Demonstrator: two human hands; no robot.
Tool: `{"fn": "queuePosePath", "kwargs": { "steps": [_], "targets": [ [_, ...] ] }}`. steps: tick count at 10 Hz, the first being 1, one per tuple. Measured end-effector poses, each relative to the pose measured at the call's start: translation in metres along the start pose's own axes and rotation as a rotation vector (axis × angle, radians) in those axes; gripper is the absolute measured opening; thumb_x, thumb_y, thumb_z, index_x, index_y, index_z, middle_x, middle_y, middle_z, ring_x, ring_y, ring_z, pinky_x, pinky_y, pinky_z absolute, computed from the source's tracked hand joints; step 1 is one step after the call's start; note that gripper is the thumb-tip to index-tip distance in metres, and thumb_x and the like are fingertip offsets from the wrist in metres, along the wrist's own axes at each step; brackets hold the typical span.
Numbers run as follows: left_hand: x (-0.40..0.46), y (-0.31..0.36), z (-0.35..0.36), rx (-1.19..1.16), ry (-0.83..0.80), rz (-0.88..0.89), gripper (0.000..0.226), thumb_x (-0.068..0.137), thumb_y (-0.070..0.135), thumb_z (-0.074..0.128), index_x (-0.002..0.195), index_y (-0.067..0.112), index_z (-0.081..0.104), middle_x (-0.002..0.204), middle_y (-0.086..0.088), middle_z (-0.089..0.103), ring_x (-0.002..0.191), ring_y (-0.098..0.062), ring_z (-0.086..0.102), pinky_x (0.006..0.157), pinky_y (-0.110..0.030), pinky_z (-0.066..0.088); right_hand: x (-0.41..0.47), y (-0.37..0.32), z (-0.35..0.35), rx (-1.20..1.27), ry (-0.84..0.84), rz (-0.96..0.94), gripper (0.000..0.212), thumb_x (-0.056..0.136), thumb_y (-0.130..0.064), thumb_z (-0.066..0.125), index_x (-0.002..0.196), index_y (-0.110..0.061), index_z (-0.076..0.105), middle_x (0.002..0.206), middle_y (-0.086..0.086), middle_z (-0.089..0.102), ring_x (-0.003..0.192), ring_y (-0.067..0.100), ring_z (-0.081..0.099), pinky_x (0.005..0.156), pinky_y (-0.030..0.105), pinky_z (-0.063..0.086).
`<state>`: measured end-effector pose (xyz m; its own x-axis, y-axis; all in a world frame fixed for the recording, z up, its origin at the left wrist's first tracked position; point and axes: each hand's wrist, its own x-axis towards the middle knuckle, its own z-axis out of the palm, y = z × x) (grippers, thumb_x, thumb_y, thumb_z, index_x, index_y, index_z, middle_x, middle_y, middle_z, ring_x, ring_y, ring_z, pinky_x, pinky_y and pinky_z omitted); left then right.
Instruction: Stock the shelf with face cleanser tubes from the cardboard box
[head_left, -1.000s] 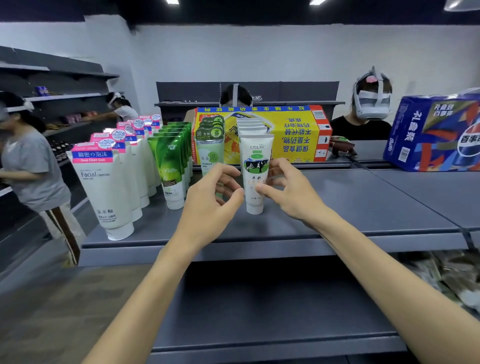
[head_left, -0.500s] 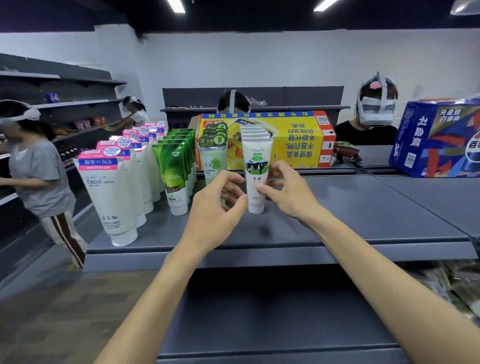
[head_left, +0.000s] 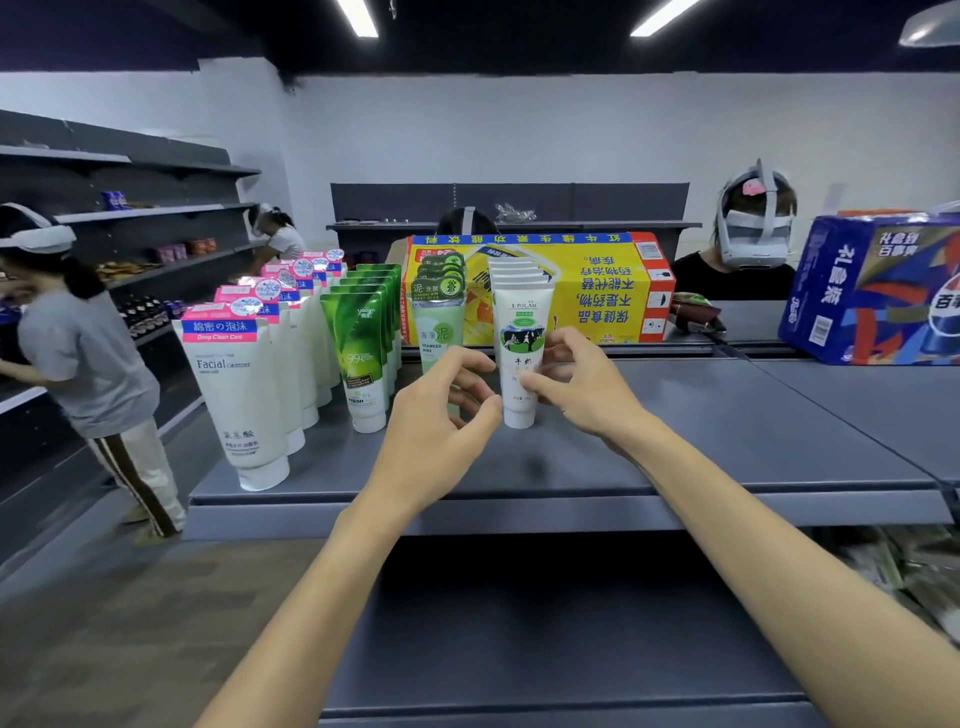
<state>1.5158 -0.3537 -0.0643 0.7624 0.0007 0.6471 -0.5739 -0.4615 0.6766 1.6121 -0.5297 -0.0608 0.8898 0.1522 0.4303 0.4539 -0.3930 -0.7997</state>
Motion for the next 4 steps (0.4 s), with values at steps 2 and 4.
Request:
{"fn": "queuePosePath", "kwargs": {
  "steps": [2, 4],
  "targets": [
    [-0.006, 0.006, -0.011, -0.008, -0.009, 0.015, 0.023, 0.087, 0.012, 0.066, 0.106, 0.024, 0.06, 0.082, 0.009, 0.067, 0.074, -0.005, 0.06, 0.064, -0.012, 0.045, -0.013, -0.006, 0.004, 0.005, 0.075, 0.066, 0.055, 0.079, -0.026, 0.082, 0.122, -0.018, 0.048, 0.119, -0.001, 0.064, 0.102, 0.016, 0.066, 0.091, 0.039, 0.055],
    [-0.017, 0.014, -0.034, -0.03, 0.017, 0.024, 0.023, 0.088, 0.011, 0.066, 0.106, 0.023, 0.06, 0.083, 0.007, 0.067, 0.073, -0.003, 0.059, 0.065, -0.01, 0.045, -0.03, -0.025, 0.007, -0.147, 0.173, 0.066, 0.057, 0.08, -0.033, 0.079, 0.123, -0.021, 0.044, 0.124, -0.002, 0.051, 0.113, 0.015, 0.053, 0.091, 0.03, 0.044]
  ]
}}
